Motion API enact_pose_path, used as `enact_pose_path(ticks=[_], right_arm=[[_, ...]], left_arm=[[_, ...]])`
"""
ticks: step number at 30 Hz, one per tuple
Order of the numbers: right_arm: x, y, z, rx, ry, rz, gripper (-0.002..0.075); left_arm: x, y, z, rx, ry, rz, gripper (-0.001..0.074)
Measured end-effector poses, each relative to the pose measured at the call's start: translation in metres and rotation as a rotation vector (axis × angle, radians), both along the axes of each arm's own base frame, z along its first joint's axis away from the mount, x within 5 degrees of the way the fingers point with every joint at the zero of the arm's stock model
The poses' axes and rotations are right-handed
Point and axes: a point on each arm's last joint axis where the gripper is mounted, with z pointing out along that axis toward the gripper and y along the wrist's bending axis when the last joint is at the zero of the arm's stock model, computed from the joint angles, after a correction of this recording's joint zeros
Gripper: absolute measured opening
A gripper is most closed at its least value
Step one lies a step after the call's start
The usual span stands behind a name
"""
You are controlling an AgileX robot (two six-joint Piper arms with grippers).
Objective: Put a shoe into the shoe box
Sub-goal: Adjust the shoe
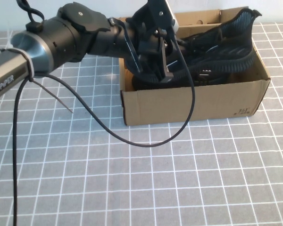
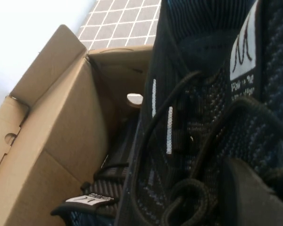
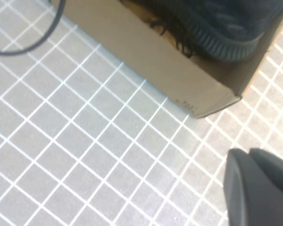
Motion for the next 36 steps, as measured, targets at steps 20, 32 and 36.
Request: enact_pose_path(ticks=[20, 32, 36], right_arm=[[-0.005, -0.003, 0.004, 0.016, -0.02, -0.004, -0.0016], [-0.006, -0.003, 0.004, 0.022, -0.019, -0.001, -0.0016], [-0.006, -0.003, 0.004, 0.022, -0.019, -0.001, -0.0016]], left_arm=[[0.0, -0.007, -0.026, 0.037, 0.059, -0.101, 0.0021], [0.017, -0.007, -0.026, -0.043, 0.01, 0.037, 0.002], [0.014, -0.009, -0.026, -0.033, 0.006, -0.014, 0.002]])
